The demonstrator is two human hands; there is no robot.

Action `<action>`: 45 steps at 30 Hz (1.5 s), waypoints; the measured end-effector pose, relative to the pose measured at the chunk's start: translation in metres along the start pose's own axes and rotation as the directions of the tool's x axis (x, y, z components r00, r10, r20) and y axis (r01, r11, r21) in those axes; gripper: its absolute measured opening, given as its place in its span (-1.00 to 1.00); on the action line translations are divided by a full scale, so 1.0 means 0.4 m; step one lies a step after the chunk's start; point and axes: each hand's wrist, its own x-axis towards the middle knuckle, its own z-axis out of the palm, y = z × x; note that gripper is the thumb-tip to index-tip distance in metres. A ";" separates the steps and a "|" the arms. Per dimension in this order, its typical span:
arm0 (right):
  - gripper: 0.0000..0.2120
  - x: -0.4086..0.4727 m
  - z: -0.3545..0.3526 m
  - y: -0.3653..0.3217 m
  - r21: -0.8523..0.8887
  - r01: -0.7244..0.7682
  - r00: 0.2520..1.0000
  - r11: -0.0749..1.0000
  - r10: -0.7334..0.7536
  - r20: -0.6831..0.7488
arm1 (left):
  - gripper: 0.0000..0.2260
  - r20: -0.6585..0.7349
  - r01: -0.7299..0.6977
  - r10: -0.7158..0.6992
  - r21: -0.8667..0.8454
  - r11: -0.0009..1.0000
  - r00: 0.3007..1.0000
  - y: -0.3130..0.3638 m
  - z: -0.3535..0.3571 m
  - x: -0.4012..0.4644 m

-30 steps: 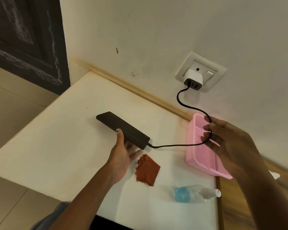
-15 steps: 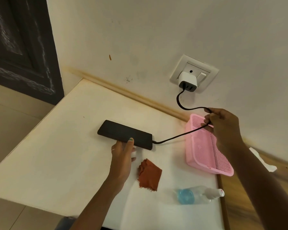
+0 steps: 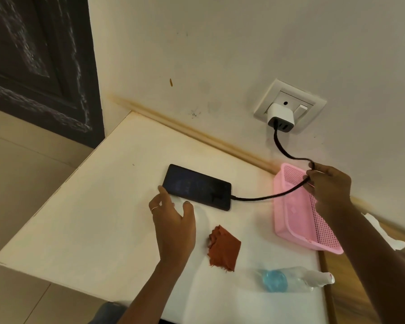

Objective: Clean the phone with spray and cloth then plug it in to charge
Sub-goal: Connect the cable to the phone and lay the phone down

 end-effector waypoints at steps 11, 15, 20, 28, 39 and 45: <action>-0.60 -0.268 -0.029 -0.034 0.222 0.168 0.986 0.961 -0.167 -0.024 | -0.43 -0.040 -0.054 0.060 0.128 0.990 0.997 -0.005 -0.010 0.013; -0.59 -0.365 0.063 0.075 0.102 -0.063 0.948 0.993 0.028 0.318 | -0.43 -0.013 -0.065 0.068 0.162 0.985 0.998 -0.008 -0.009 0.010; -0.47 -0.352 0.165 0.194 -0.220 -0.198 0.864 0.955 0.276 0.422 | -0.41 0.023 -0.078 0.075 0.256 0.964 0.997 -0.011 -0.011 0.010; -0.41 -0.323 0.217 0.264 -0.609 0.163 0.887 0.776 0.156 0.436 | -0.40 0.098 -0.108 0.073 0.416 0.903 0.992 -0.004 -0.016 0.020; -0.38 -0.245 0.237 0.261 -0.689 0.235 0.902 0.685 0.111 0.417 | -0.40 0.173 -0.223 0.152 0.537 0.814 0.973 -0.003 0.003 0.034; -0.35 -0.251 0.250 0.271 -0.710 0.203 0.921 0.674 0.115 0.372 | -0.35 0.174 -0.284 0.224 0.583 0.761 0.959 -0.013 0.005 0.045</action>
